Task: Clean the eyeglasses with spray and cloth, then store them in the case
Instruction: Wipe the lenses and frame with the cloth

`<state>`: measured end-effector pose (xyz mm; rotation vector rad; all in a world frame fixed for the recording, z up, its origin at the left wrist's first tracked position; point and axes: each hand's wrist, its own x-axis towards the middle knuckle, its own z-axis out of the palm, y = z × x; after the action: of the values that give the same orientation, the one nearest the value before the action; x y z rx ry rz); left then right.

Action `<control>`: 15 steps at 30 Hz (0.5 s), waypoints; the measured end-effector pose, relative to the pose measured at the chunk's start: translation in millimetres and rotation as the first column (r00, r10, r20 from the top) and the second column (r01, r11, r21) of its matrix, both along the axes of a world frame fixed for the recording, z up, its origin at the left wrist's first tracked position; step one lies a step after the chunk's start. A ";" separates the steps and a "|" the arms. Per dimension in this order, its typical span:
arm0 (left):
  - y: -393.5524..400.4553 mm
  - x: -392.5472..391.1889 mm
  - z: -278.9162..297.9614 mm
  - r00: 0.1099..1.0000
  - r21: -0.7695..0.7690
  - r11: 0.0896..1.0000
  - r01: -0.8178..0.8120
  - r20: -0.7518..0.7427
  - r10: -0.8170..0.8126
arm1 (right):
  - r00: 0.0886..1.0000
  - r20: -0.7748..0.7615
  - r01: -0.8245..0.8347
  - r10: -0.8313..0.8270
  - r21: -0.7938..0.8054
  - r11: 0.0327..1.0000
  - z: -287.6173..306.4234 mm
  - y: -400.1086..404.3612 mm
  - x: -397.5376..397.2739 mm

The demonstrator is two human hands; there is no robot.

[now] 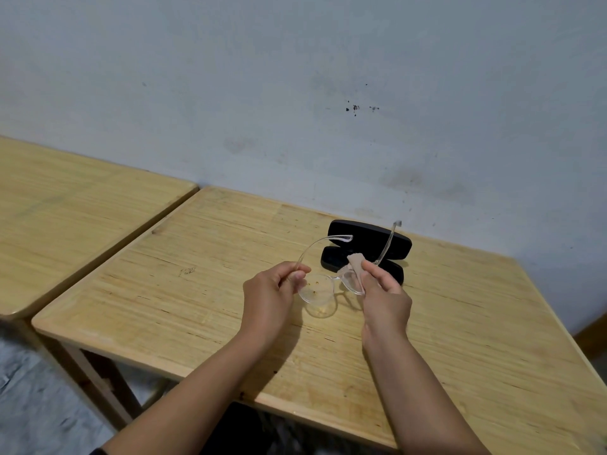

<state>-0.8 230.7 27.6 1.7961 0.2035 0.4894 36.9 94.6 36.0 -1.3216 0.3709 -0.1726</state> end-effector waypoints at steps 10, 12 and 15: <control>15.6 5.5 14.0 0.998 0.090 0.996 -0.021 0.064 0.015 | 0.918 0.011 -0.383 0.396 -0.231 0.894 4.8 -11.3 -6.5; 19.3 4.4 14.4 0.998 0.093 0.995 -0.026 0.055 0.021 | 0.872 -0.031 -0.482 0.489 -0.238 0.843 11.5 -16.0 -5.2; 24.6 3.0 17.1 0.998 0.071 0.997 -0.029 0.055 0.025 | 0.789 -0.095 -0.605 0.607 -0.299 0.738 20.4 -23.8 -2.1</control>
<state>2.2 255.3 44.7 1.8498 0.1741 0.5704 34.7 70.8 56.4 -1.6954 -0.1244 0.3324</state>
